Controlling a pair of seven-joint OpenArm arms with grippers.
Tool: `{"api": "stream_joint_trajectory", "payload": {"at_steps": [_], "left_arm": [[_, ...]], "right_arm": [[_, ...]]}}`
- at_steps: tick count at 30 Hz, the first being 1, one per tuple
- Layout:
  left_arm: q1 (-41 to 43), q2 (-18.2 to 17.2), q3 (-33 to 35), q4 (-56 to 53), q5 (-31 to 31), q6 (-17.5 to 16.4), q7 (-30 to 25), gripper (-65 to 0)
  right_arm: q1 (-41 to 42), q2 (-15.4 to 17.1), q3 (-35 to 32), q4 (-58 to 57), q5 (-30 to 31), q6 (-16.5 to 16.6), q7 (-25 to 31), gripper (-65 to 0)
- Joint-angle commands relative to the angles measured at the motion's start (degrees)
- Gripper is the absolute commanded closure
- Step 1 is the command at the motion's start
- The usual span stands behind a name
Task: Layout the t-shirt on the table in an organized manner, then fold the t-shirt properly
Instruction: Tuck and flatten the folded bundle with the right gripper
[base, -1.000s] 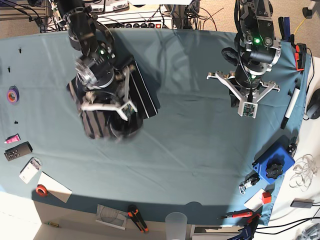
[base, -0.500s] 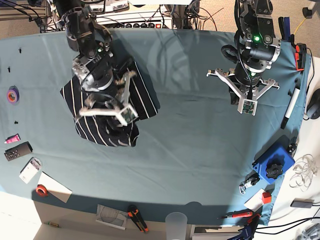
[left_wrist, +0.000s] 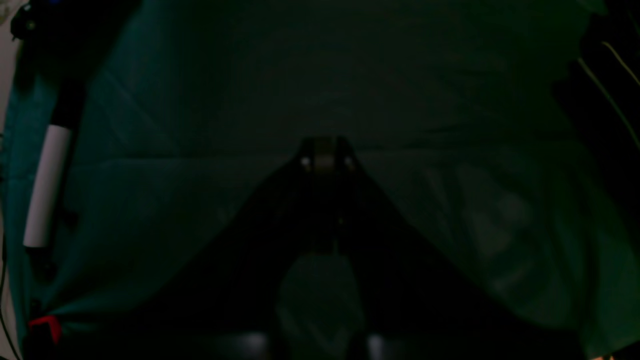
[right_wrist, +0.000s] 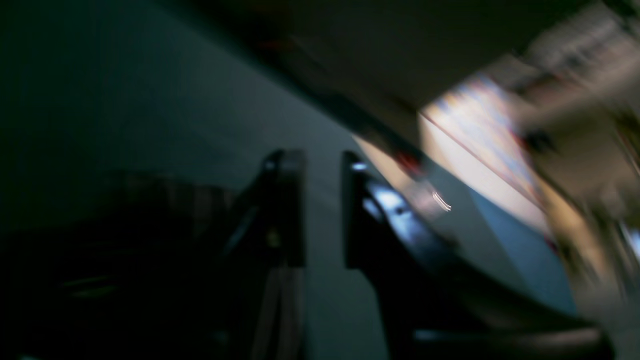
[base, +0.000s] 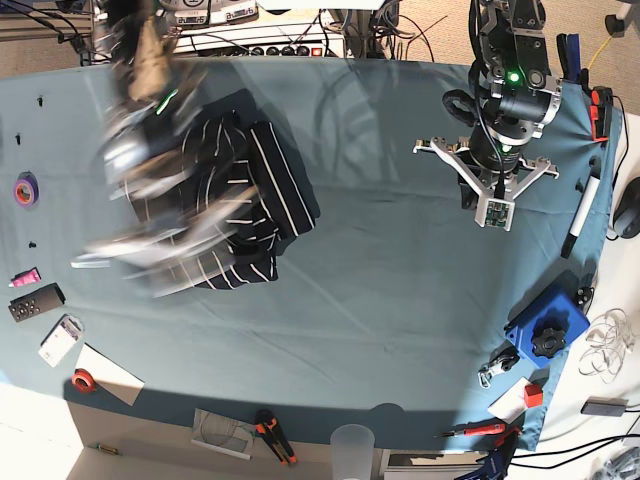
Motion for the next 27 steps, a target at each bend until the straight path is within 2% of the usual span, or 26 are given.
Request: {"api": "stream_joint_trajectory", "payload": {"at_steps": [1,3,5,7,9,13,17,19,22,27], "left_arm": [[-0.28,0.00,-0.11,0.90,-0.20,-0.02,-1.44,0.0],[-0.28,0.00,-0.11,0.90,-0.24,-0.02,-1.92,0.0],[-0.28,0.02,-0.11,0.90,-0.90,-0.04,-2.95,0.0],[-0.28,0.00,-0.11,0.90,-2.54,-0.04,-4.15,0.0],[-0.33,0.00,-0.11,0.90,-3.98,-0.09,-4.63,0.0],[-0.44,0.00,-0.11,0.90,-4.68,-0.24,-4.63,0.0],[-0.44,0.00,-0.11,0.90,-4.68,-0.24,-4.83,0.0],[-0.44,0.00,-0.11,0.90,-4.70,-0.24,-4.94,0.0],[-0.44,0.00,-0.11,0.90,-4.68,-0.24,-4.92,0.0],[-0.44,0.00,-0.11,0.90,-4.68,-0.24,-4.90,0.0]], "right_arm": [[0.52,0.37,3.48,-1.44,2.49,0.02,1.60,-4.8],[0.50,0.37,9.81,-6.23,10.36,0.68,3.39,-0.3],[0.50,0.37,13.86,-10.45,18.60,4.81,3.91,0.0],[0.50,0.37,15.02,-14.47,24.96,8.81,3.45,0.0],[0.50,0.37,14.51,-18.97,28.72,11.78,3.37,0.0],[0.76,0.31,12.85,-29.40,33.44,15.37,3.54,0.0],[0.81,-1.55,12.72,-34.62,47.17,27.15,-1.09,0.0],[0.83,-2.69,12.72,-34.58,54.29,31.06,-4.28,0.0],[1.18,-3.28,12.72,-34.53,61.40,31.99,-6.51,0.0],[2.69,-3.15,12.90,-34.10,66.10,31.99,-10.08,0.0]]}}
